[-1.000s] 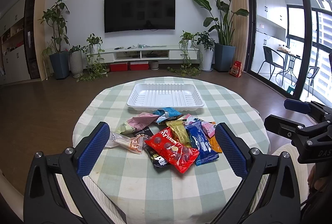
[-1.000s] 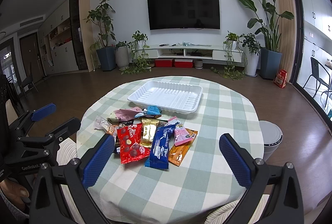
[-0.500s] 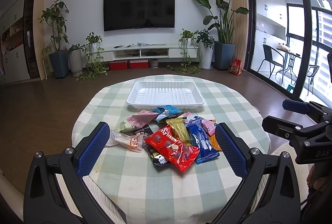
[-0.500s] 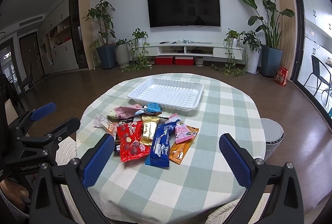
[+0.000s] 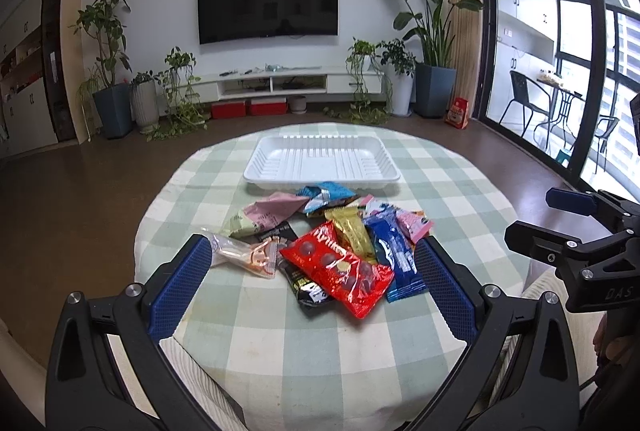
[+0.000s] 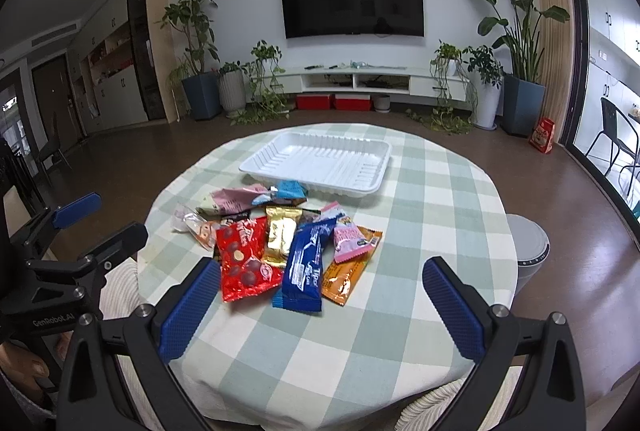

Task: Organize snacks
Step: 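Move both tools toward the snack pile on the table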

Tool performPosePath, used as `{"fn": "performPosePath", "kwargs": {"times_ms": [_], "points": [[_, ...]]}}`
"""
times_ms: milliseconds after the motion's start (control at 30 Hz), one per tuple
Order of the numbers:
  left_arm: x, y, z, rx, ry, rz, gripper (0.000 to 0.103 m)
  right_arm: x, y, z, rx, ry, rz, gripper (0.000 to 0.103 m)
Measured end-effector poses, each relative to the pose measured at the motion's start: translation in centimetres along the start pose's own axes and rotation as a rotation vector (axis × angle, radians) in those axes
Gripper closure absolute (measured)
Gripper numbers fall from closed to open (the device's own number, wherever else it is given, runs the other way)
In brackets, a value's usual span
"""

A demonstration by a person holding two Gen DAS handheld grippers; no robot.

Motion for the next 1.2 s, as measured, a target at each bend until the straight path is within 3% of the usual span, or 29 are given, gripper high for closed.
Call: {"fn": "performPosePath", "kwargs": {"times_ms": [500,1033,1200], "points": [[-1.4,7.4,9.6,-0.267,-0.008,-0.006,0.000,1.5,5.7,8.4,-0.285,0.037,-0.043,0.000],[-1.8,11.5,13.9,-0.422,0.032,-0.060,0.000,1.2,9.1,11.9,-0.416,0.012,-0.040,0.000],[-1.6,11.9,14.3,-0.421,0.027,-0.045,0.000,1.1,9.2,12.0,-0.419,0.017,-0.051,0.000]]}}
Point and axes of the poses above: each gripper's, at about its wrist camera, not at the fingertips, and z roughly the way its jaws point, x to its right, y to its underside, the point moved 5 cm from there along z, roughly the way its jaws point, and after that the axes turned 7 degrees about x, right-handed, at the moved point
